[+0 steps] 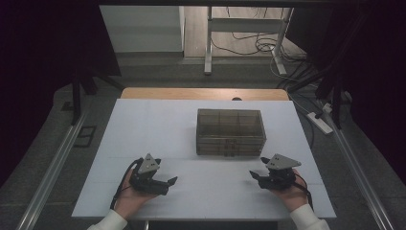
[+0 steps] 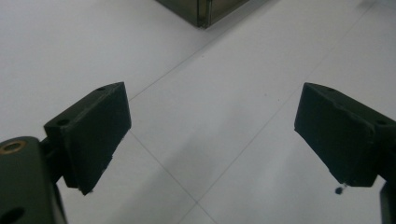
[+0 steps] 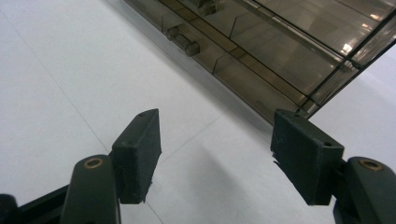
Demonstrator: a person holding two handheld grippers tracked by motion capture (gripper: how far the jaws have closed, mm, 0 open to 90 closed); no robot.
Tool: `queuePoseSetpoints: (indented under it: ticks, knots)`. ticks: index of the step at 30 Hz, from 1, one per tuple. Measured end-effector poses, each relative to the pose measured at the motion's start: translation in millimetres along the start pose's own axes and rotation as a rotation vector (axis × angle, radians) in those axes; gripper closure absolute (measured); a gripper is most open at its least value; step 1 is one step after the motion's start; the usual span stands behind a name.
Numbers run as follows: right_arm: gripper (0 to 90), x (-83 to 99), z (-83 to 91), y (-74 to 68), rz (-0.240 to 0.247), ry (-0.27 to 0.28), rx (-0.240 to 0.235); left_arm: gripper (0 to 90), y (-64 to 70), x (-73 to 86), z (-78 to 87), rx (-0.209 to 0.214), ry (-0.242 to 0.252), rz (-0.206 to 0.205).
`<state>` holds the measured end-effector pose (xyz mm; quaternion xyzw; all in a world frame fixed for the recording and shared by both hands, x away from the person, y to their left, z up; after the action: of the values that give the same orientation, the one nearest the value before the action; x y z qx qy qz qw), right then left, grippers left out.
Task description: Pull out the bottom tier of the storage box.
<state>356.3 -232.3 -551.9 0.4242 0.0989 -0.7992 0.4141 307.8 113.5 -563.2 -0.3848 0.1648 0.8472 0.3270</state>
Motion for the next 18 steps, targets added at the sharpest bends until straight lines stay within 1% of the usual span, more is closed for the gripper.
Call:
queuePoseSetpoints:
  ticks: [4, 10, 18]
  knots:
    - [32.8, 0.2, -0.2, 0.5, 0.0, -0.002, 0.002, 10.1, -0.3, -3.3, -4.4, -0.001, -0.009, -0.015]
    - [32.4, 0.9, 2.0, 3.7, -0.01, -0.002, 0.011, 10.1, -0.4, -8.0, -8.8, 0.007, -0.011, -0.013]
    - [32.0, 1.2, 4.2, 10.8, -0.032, 0.01, 0.018, 10.4, -2.3, -16.7, -16.6, 0.009, -0.014, -0.011]
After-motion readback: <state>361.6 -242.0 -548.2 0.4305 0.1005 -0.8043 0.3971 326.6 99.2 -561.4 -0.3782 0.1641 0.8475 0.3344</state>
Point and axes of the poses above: each handheld gripper's, and its own axes: z roughly backward along the jaws, x roughly out of its underside, y roughly to its right, the point moved 8 cm from there along -z, roughly forward along the jaws, and after that the axes turned 1 degree about -y, right-handed, at the moved point
